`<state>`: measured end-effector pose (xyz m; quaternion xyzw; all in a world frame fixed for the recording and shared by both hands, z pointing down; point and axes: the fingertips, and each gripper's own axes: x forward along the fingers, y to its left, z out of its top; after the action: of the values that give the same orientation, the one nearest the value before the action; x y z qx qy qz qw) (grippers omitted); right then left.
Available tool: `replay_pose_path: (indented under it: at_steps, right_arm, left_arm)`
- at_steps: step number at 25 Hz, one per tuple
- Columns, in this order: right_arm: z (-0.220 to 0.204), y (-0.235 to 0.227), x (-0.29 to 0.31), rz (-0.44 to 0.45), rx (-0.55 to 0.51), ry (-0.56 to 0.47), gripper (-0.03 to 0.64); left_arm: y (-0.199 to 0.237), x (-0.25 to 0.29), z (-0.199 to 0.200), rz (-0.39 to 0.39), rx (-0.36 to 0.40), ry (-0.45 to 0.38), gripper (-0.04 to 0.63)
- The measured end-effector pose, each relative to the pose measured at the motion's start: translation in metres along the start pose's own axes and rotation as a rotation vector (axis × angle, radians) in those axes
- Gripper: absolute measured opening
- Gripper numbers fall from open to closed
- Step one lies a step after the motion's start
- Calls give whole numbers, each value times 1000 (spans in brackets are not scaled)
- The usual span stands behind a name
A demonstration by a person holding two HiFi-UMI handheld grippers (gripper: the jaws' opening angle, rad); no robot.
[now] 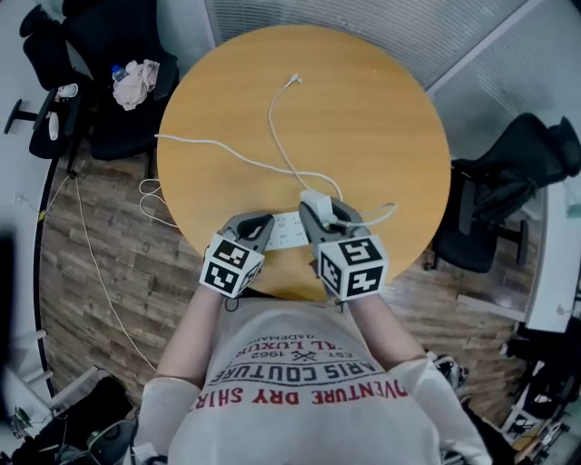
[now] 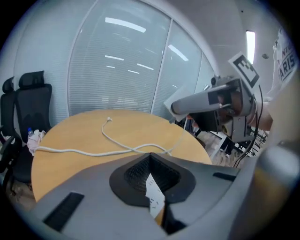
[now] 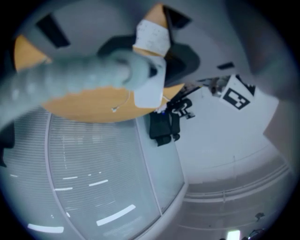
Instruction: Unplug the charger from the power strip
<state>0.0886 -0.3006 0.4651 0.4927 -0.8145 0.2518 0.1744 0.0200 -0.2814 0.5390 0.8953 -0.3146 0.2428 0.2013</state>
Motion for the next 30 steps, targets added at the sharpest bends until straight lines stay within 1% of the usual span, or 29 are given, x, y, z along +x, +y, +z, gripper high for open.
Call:
replay_pose_path:
  at_steps: [5, 9, 13, 16, 18, 21, 26, 30]
  right_arm:
    - [30, 3, -15, 14, -38, -91, 155]
    - [59, 13, -33, 32, -98, -190, 155]
    - [87, 21, -49, 52, -168, -281, 155]
    - [103, 25, -62, 59, -203, -349, 155]
    - [114, 27, -70, 61, -220, -394, 155]
    - [124, 30, -75, 45, -230, -430, 155]
    - [124, 30, -76, 52, -220, -435, 153]
    - [119, 25, -70, 51, -215, -418, 153]
  left_arm:
    - [-2, -36, 74, 52, 61, -196, 32]
    - [-3, -75, 125, 96, 96, -351, 32]
    - [4, -114, 164, 153, 109, -483, 32]
    - [5, -139, 182, 178, 118, -557, 32]
    - [6, -150, 189, 187, 125, -588, 32]
    - [8, -157, 192, 199, 130, -603, 32]
    - [7, -153, 189, 209, 118, -586, 32]
    - [8, -151, 189, 208, 113, -584, 32]
